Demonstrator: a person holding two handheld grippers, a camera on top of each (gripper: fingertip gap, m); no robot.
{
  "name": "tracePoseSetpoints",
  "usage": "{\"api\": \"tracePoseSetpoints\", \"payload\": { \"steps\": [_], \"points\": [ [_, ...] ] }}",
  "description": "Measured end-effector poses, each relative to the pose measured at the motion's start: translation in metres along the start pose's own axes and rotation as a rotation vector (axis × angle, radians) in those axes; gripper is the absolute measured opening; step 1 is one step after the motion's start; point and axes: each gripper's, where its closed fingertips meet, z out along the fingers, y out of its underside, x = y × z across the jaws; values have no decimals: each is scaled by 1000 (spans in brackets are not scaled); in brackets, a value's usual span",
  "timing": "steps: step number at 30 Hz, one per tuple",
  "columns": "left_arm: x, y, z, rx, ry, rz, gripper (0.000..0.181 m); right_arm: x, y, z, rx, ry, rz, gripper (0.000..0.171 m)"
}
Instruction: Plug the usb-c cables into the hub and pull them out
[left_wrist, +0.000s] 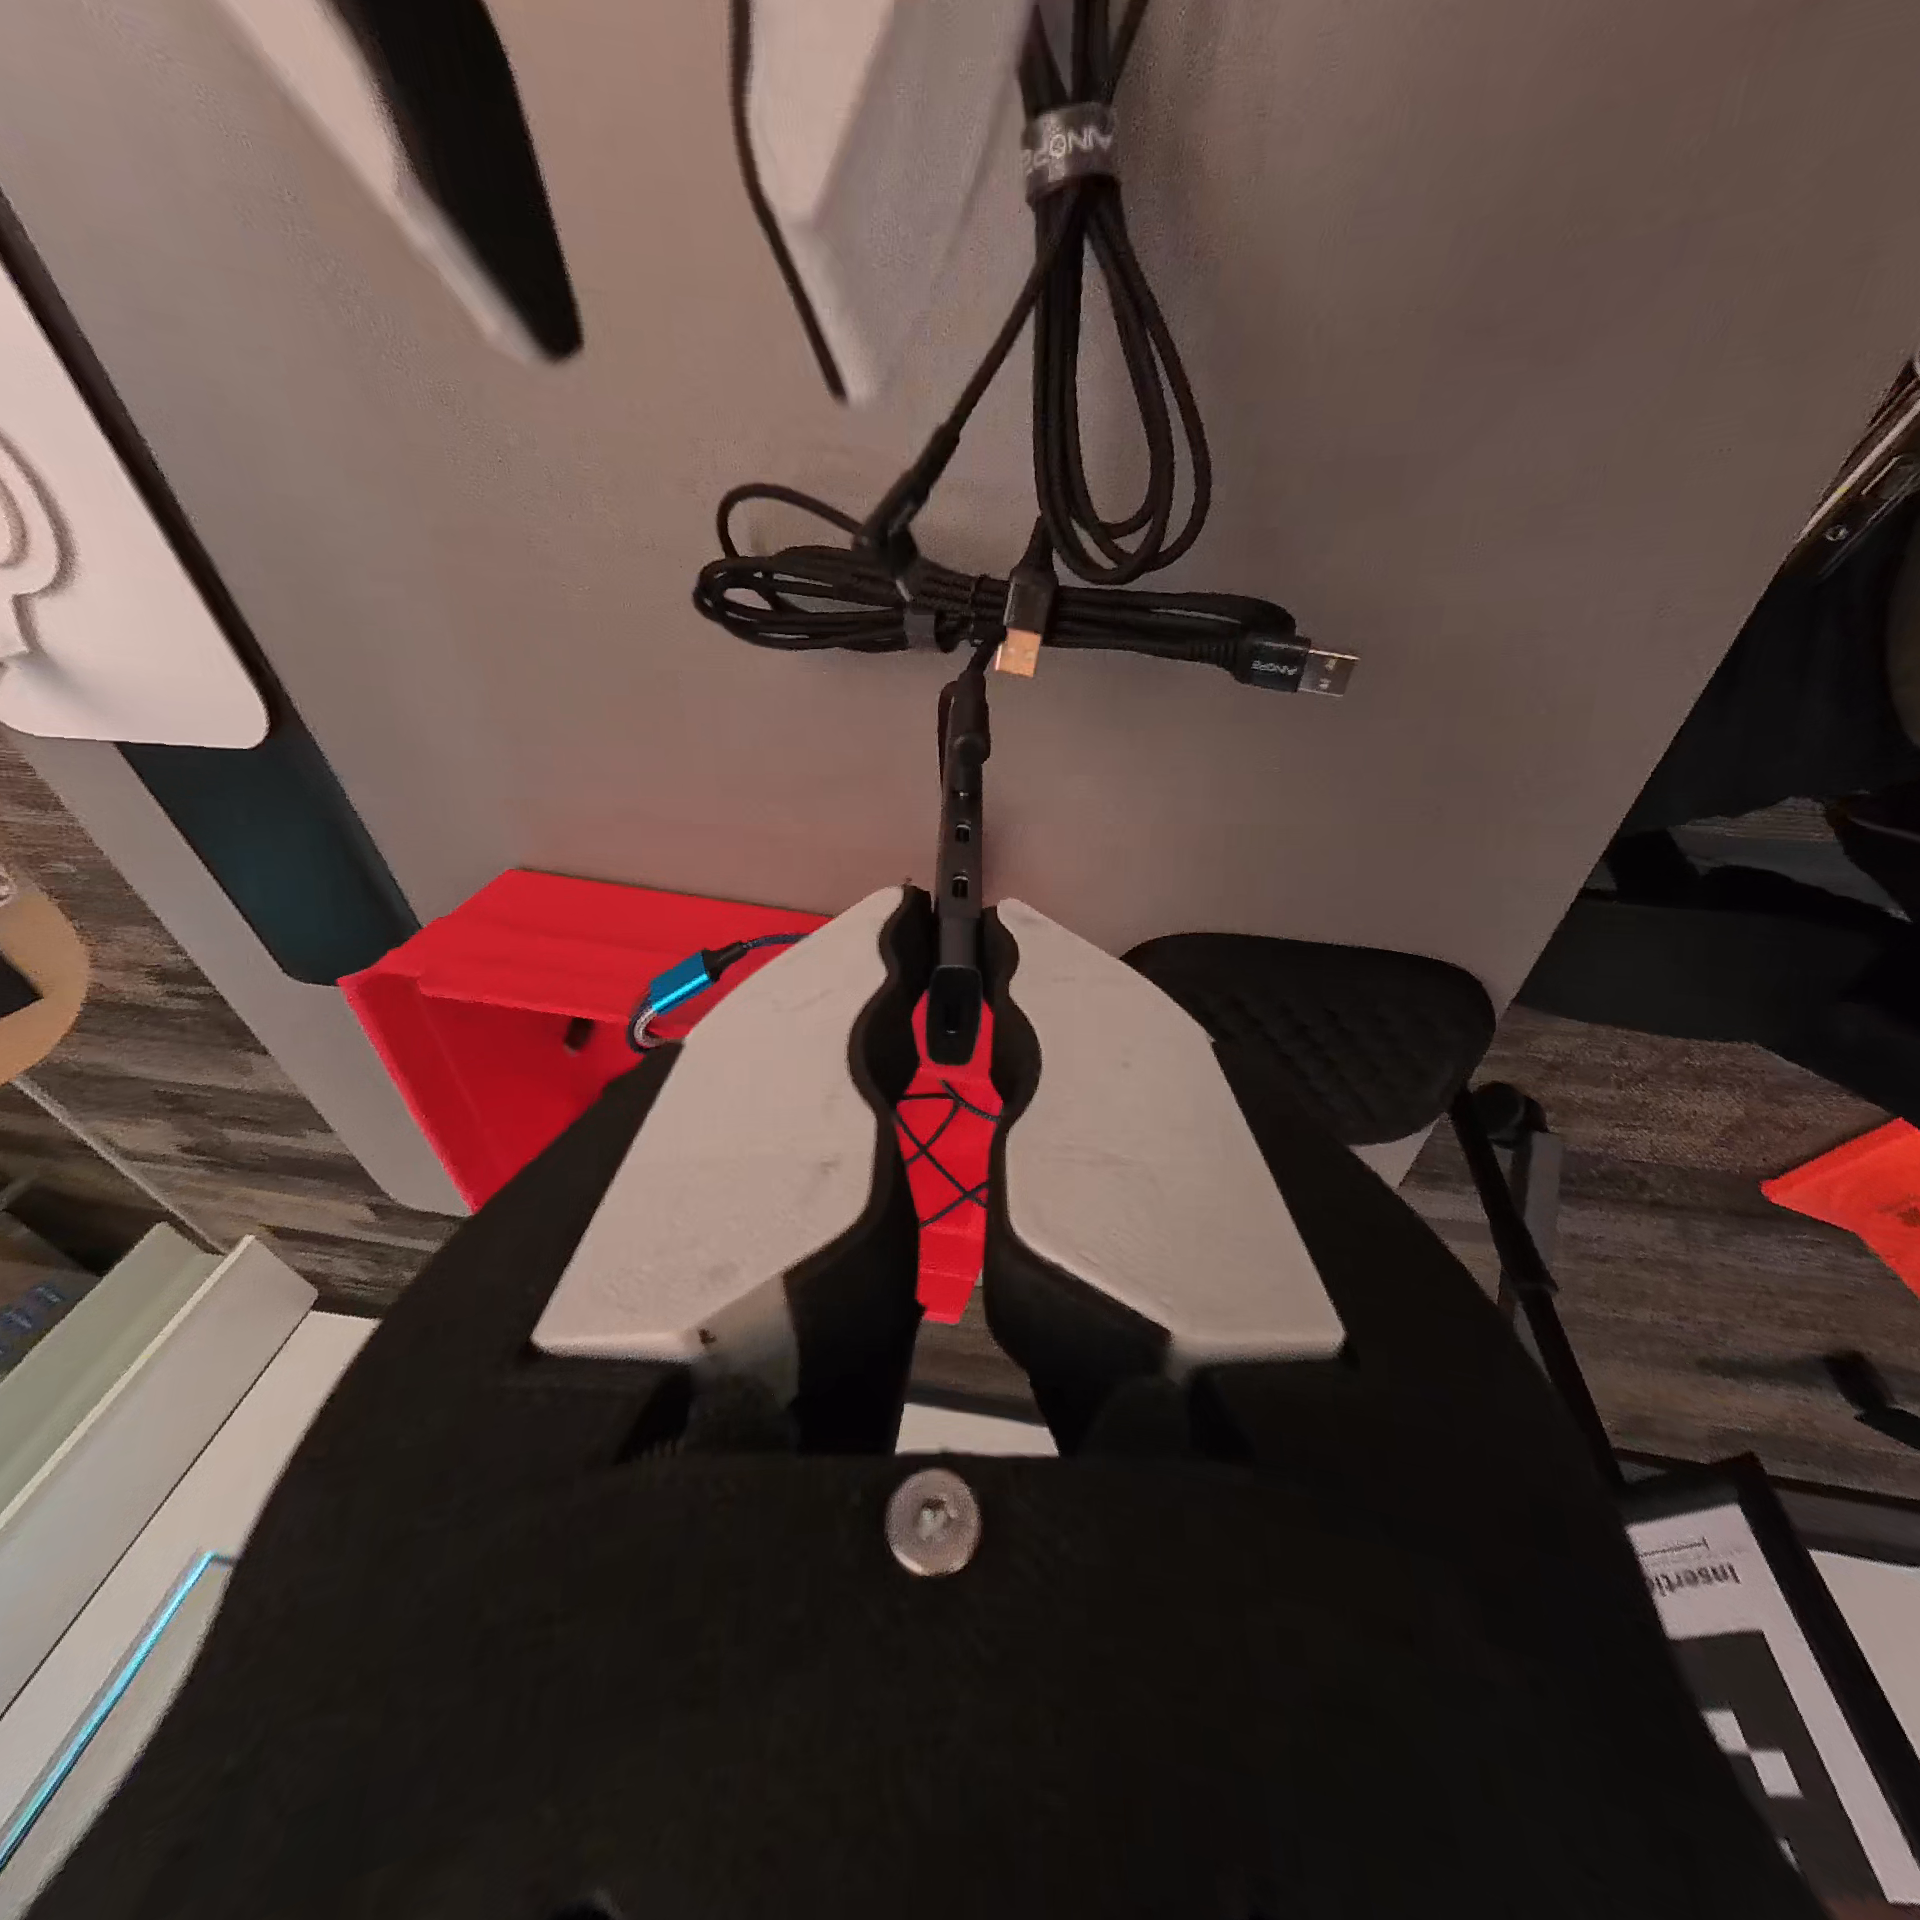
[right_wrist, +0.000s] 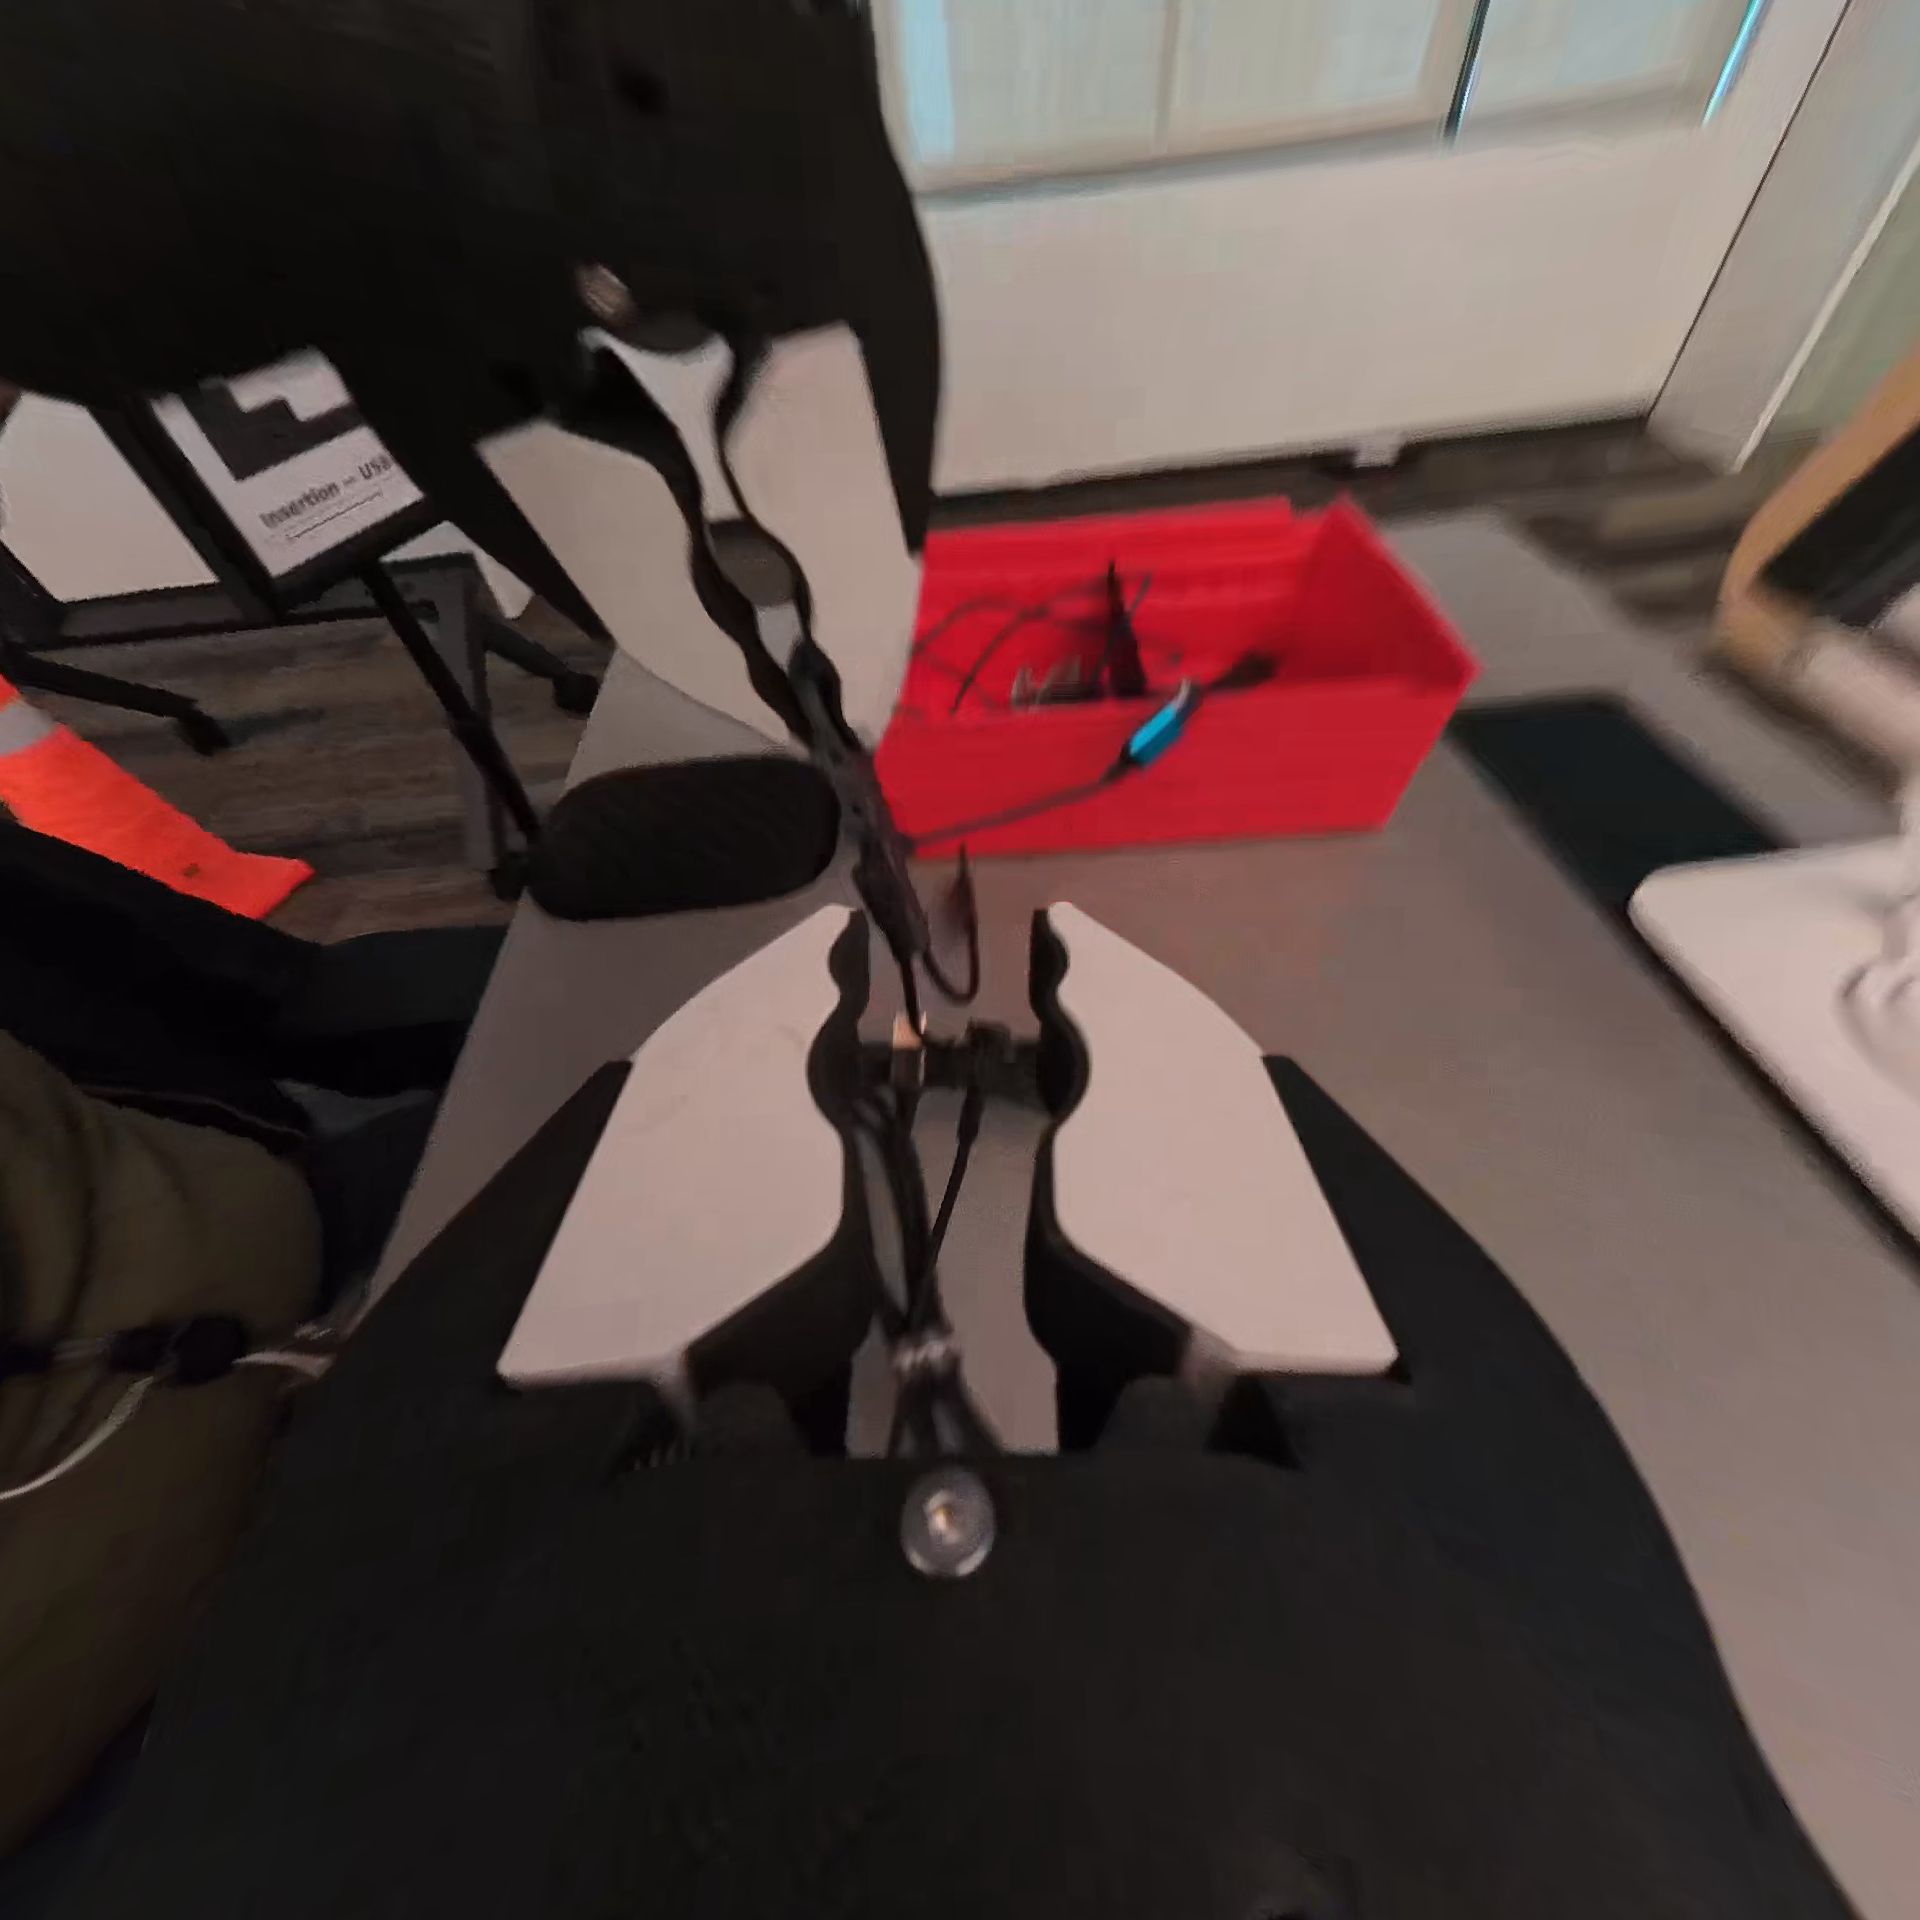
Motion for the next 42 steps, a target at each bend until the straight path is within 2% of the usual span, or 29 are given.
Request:
{"api": "tracePoseSetpoints", "payload": {
  "steps": [4, 9, 11, 13, 17, 20, 23, 25, 29, 33, 35, 38, 40, 42],
  "points": [
    [0, 1, 12, 28, 27, -10, 8, 7, 34, 23, -90, -85, 107, 29],
    [-1, 2, 17, 54, 31, -16, 9, -16, 29, 72, 56, -189, -30, 37],
    [-2, 1, 15, 62, 28, -17, 9, -26, 35, 92, 37, -194, -77, 37],
    [1, 1, 13, 73, 48, -22, 9, -22, 44, 104, -11, -109, -128, 11],
    [0, 6, 16, 107, 60, -59, 9, -20, 45, 104, -39, -58, -173, 10],
    [-5, 20, 24, 146, 19, -148, 18, -19, 48, 103, -48, -60, -163, 10],
    [-14, 30, 35, 265, -107, -184, 32, -16, 49, 101, -51, -51, -160, 10],
    [-18, 33, 38, 384, -180, -230, 31, -15, 49, 102, -46, -47, -162, 10],
    [-8, 19, 41, 714, -167, -358, 37, -17, 47, 102, -20, -67, -165, 10],
    [-3, 6, 68, 874, -175, -467, 51, -19, 42, 100, 17, -97, -136, 10],
    [-2, -6, 77, 952, -150, -494, 52, -19, 41, 100, 23, -105, -130, 10],
    [-3, -20, 80, 1053, -79, -513, 49, -22, 42, 99, 25, -126, -132, 10],
    [-2, -28, 77, 1126, -8, -501, 39, -28, 42, 98, 32, -164, -138, 10],
    [7, -36, 75, 1182, 102, -452, 20, -32, 41, 97, 39, -197, -141, 10]
  ]
}}
